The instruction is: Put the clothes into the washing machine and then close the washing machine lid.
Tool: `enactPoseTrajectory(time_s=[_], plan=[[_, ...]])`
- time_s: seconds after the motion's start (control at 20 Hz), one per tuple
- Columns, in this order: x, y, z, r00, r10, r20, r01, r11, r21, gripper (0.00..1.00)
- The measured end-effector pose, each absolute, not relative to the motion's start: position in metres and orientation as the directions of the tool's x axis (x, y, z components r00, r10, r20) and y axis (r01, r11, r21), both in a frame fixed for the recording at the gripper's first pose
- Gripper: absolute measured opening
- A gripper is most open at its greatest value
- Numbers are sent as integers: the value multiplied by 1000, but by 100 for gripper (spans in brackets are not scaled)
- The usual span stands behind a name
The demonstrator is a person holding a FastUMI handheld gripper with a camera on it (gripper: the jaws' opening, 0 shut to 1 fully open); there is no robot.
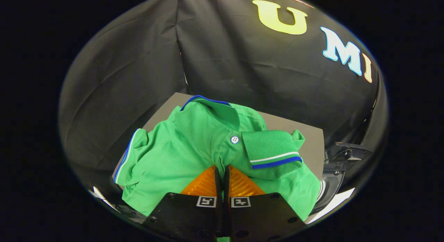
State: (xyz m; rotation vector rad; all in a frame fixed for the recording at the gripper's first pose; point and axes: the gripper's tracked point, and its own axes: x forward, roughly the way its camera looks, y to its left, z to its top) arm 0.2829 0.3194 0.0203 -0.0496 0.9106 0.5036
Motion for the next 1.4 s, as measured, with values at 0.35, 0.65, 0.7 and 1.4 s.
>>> enactPoseTrajectory(time_s=[0.35, 0.65, 0.7, 1.4], plan=[[290, 307, 89, 604, 454, -655, -440, 875, 201, 1], [288, 290, 155, 658, 508, -556, -461, 855, 235, 1], [288, 283, 160, 666, 504, -550, -458, 858, 231, 1], [305, 157, 158, 727, 421, -542, -370, 906, 207, 1]])
